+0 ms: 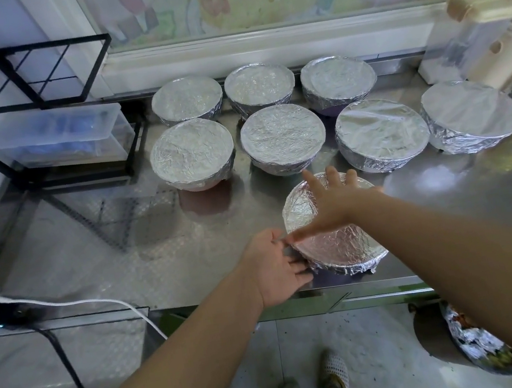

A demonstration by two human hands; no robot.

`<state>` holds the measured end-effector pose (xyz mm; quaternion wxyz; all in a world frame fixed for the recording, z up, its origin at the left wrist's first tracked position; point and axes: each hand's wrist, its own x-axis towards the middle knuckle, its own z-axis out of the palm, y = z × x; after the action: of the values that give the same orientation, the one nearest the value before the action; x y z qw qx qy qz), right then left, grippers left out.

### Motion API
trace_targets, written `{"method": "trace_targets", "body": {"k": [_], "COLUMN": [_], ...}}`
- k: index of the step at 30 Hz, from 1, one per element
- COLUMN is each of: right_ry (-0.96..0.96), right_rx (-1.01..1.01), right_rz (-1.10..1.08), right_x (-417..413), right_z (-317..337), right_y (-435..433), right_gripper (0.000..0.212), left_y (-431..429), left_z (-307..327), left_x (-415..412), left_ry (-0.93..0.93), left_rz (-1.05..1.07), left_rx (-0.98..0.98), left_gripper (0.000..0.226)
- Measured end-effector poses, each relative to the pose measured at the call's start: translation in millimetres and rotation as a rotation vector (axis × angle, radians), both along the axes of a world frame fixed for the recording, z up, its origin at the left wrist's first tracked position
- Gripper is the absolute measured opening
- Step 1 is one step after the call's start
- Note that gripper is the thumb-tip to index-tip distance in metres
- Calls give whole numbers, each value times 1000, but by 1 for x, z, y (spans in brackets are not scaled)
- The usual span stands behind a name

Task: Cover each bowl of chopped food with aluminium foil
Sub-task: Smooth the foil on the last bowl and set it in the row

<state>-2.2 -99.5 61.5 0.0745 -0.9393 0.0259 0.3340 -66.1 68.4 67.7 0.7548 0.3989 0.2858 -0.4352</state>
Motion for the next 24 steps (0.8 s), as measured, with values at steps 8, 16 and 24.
{"method": "trace_targets", "body": {"k": [8, 16, 24], "right_ry": [-17, -16, -27], "right_rx": [-15, -29, -9], "right_rz": [-5, -11, -27], "right_x": [-3, -4, -5], "right_z": [1, 2, 0], "right_y": [0, 2, 1], "right_gripper": [158, 153, 153], "left_y": [-23, -16, 0], "left_z": [-3, -6, -8], "left_x": [-2, 10, 23], "left_ry": [48, 88, -35], "left_rz": [223, 169, -104], "left_rx": [-36, -37, -62], "left_gripper": [43, 59, 57]}}
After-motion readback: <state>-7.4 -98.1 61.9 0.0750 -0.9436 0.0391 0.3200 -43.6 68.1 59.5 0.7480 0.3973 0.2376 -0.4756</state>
